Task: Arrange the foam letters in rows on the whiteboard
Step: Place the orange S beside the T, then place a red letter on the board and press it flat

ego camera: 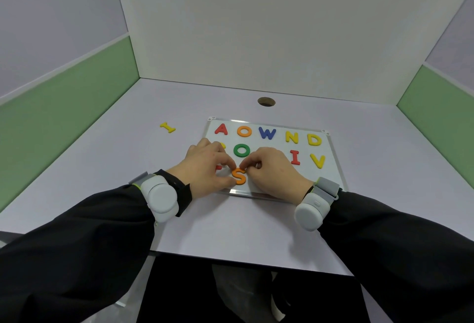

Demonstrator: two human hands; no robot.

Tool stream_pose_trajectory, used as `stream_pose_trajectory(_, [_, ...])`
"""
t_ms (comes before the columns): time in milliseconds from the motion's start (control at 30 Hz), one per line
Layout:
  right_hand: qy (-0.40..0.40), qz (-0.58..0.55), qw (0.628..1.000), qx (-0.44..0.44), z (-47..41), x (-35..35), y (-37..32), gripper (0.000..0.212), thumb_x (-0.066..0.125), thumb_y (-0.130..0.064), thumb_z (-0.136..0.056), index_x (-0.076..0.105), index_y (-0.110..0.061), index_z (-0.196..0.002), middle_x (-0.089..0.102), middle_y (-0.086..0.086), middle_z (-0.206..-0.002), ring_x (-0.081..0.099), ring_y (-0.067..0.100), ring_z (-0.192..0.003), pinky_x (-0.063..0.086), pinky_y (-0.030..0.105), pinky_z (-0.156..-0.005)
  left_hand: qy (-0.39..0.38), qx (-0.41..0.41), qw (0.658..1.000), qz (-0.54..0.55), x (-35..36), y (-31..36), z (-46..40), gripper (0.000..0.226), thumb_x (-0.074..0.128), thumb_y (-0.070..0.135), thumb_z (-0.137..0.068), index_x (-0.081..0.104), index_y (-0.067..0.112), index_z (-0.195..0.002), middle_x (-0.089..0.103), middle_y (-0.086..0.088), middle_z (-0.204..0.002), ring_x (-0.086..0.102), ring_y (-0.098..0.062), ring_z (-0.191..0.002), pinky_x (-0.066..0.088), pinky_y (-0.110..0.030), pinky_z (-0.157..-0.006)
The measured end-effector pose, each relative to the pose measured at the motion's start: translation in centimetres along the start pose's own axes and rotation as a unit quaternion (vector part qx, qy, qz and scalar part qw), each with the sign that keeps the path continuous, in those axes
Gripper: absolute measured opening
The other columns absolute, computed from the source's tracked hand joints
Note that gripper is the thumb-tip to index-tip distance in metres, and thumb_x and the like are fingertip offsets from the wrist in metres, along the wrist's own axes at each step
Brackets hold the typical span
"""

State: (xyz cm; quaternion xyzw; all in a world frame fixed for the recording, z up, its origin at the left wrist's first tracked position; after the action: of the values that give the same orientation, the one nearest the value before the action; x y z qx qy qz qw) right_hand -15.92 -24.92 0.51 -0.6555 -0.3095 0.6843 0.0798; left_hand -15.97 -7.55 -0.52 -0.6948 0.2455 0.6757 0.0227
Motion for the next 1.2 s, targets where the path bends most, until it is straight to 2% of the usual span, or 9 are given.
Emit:
stream_pose_trajectory(300, [0.002,-0.003,1.000,0.005,-0.1,0.3,0.2,0.029,0.052,-0.008,-0.091,0.076,-0.014,-0.106,0.061,-0.005,-0.091,0.052,0.007,-0.077,0.033,0.005,-0.067,-0.007,0.003,1.000,-0.005,-0.1,0.1,0.1,0.039,0.059,0.064,-0.084,0.065,0.041,-0.115,0.049,0.013,-0.109,0.034,-0.011,-0.107,0.034,-0.036,-0.098])
stream_pose_trajectory(567, [0.004,-0.002,1.000,-0.001,-0.2,0.4,0.5,0.028,0.053,-0.009,-0.090,0.076,-0.015,-0.105,0.063,-0.004,-0.093,0.054,0.009,-0.083,0.036,0.006,-0.068,-0.007,0.006,1.000,0.000,-0.1,0.1,0.2,0.038,0.060,0.061,-0.084,0.065,0.041,-0.116,0.049,0.012,-0.108,0.036,-0.012,-0.108,0.035,-0.038,-0.100])
stream_pose_trajectory(667, [0.000,-0.001,1.000,0.001,-0.3,0.5,0.6,0.028,0.053,-0.010,-0.090,0.075,-0.015,-0.106,0.069,0.000,-0.103,0.055,0.010,-0.087,0.037,0.007,-0.071,-0.006,0.010,1.000,0.002,-0.1,0.0,0.2,0.038,0.060,0.062,-0.084,0.065,0.041,-0.115,0.049,0.013,-0.107,0.035,-0.011,-0.106,0.035,-0.036,-0.098])
stream_pose_trajectory(800, [0.013,-0.007,1.000,0.005,-0.7,0.3,0.4,0.028,0.053,-0.008,-0.091,0.075,-0.015,-0.108,0.068,0.000,-0.108,0.055,0.009,-0.092,0.041,0.018,-0.084,0.012,0.009,1.000,0.007,-0.3,-0.6,-0.1,0.035,0.056,0.057,-0.089,0.065,0.039,-0.117,0.050,0.012,-0.112,0.035,-0.010,-0.111,0.032,-0.036,-0.101])
stream_pose_trajectory(933, [0.040,-0.017,0.999,-0.014,-2.2,0.4,-0.3,0.030,0.053,-0.007,-0.089,0.075,-0.017,-0.106,0.070,-0.004,-0.107,0.056,0.005,-0.089,0.047,0.019,-0.086,0.034,-0.011,0.999,0.014,-0.7,-2.1,-0.7,0.027,0.055,0.047,-0.093,0.066,0.036,-0.115,0.053,0.011,-0.115,0.037,-0.013,-0.115,0.030,-0.036,-0.103])
stream_pose_trajectory(1067, [0.037,-0.039,0.998,-0.037,-4.8,1.1,-1.9,0.030,0.054,-0.008,-0.088,0.075,-0.018,-0.107,0.070,-0.007,-0.101,0.058,0.002,-0.084,0.042,0.007,-0.075,0.051,-0.052,0.997,0.024,-1.5,-4.7,-1.5,0.024,0.057,0.043,-0.092,0.068,0.035,-0.112,0.056,0.011,-0.109,0.042,-0.014,-0.108,0.034,-0.038,-0.101])
stream_pose_trajectory(1200, [0.050,-0.048,0.996,-0.051,-8.1,2.5,-3.9,0.028,0.056,-0.009,-0.086,0.075,-0.019,-0.104,0.070,-0.007,-0.101,0.056,0.003,-0.084,0.047,0.017,-0.077,0.062,-0.098,0.992,0.044,-2.8,-7.8,-2.0,0.021,0.057,0.036,-0.092,0.068,0.031,-0.109,0.058,0.010,-0.105,0.047,-0.015,-0.104,0.035,-0.033,-0.095])
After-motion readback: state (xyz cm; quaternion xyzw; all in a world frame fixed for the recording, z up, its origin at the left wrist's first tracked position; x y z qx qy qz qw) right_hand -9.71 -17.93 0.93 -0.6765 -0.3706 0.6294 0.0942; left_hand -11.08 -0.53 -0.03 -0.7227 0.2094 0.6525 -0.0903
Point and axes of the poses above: each hand's wrist, its own z-axis away from the middle knuckle, its own x-axis out of the palm, y = z × x, the point moved 2 cm from there along -z, towards the middle knuckle
